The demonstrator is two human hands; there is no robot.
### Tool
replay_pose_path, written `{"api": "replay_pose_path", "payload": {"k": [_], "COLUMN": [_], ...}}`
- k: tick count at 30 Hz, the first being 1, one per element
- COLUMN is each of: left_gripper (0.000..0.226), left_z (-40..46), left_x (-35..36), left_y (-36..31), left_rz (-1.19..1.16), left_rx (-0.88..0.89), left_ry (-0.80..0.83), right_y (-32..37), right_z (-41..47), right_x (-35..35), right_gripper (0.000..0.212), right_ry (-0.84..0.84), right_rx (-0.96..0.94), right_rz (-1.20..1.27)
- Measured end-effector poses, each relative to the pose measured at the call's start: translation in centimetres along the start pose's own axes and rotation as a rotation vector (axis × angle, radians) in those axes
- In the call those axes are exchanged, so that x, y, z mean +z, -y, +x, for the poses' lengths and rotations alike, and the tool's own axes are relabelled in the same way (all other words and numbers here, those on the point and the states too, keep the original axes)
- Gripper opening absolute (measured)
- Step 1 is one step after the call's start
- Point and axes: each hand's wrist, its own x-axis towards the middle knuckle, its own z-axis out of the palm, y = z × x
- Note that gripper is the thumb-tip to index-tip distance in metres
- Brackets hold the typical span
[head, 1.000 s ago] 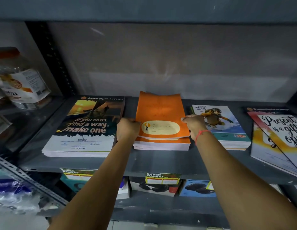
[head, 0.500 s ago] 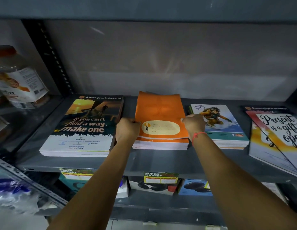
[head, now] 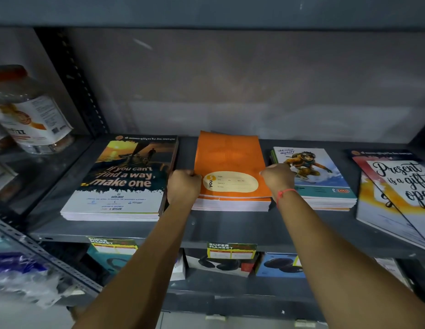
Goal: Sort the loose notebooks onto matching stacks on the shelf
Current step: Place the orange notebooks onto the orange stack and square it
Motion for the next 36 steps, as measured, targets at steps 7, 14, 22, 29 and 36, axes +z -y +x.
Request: {"api": "replay_pose_path", "payload": {"k": [7,14,22,29,36], "left_gripper": [0.033,0.043,0.042,0.043,0.019], "left_z": [0.0,-0.3,-0.5,-0.9,-3.1], "left_x": [0.2,0.3,0.1,0.1,0.3], "left_y": [0.2,0.2,0.3,0.3,-1.7], "left_rz": [-0.097,-0.247,-0.266,-0.226,-0.07], "left_rx": [-0.095,-0.178,-0.208,-0.163,-0.026], "left_ry": [0.0,-0.044,-0.028,-0.029,-0.108], "right_y": [-0.4,-0.5,-0.6,-0.9,-1.3], "right_z": [0.2,0.2,-0.3,-0.5,-1.3], "right_x": [0.2,-0.1,-0.1,0.0,-1.2], "right_gripper": [0.021,0.014,0.012,0.015,0.032], "right_ry": [0.004,0.025,-0.001,0.025,0.023], "right_rx": [0.031,0.032,0.068,0.053,-0.108], "right_rz": [-0.064,-0.032,0.016,0.005,-0.07]}}
